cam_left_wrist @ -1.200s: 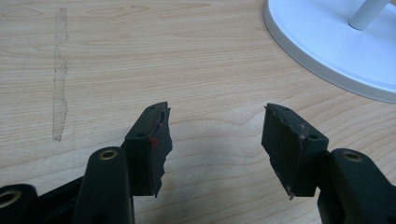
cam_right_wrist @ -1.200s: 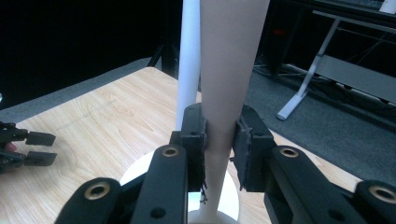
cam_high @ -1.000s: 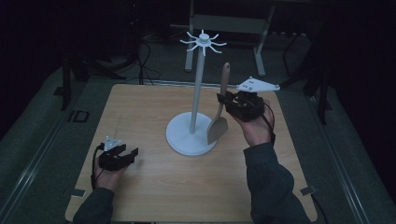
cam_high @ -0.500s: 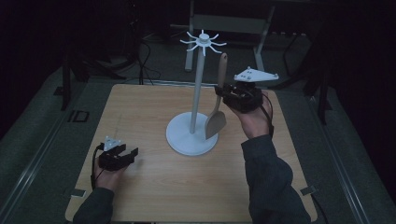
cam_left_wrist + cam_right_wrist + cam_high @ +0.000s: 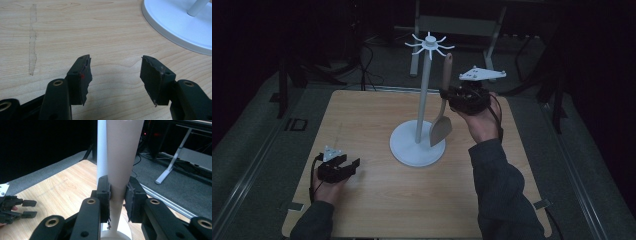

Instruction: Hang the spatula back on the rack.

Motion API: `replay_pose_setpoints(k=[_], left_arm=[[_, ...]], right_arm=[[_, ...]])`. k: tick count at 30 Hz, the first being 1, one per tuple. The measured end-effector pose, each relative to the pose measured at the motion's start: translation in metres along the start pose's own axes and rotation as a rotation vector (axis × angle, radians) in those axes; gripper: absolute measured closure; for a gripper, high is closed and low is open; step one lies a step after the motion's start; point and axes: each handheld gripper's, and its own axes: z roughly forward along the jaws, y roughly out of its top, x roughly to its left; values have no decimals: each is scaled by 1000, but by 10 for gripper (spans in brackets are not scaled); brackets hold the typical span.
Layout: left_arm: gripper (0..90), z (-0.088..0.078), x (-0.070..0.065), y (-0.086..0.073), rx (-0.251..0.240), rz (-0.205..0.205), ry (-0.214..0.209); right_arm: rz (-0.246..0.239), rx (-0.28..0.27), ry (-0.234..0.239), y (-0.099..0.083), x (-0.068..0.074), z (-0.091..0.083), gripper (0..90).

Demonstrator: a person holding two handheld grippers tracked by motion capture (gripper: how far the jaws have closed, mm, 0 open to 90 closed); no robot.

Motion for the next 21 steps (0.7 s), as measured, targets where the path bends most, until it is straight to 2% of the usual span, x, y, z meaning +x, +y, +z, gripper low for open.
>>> replay_pose_setpoints(k=[11, 21], left_arm=[[421, 0, 0, 0, -1, 0, 1], [420, 0, 0, 0, -4, 0, 1]], right_arm=[[2, 11, 19, 5, 0, 7, 753], [-6, 29, 18, 8, 0, 15, 752]])
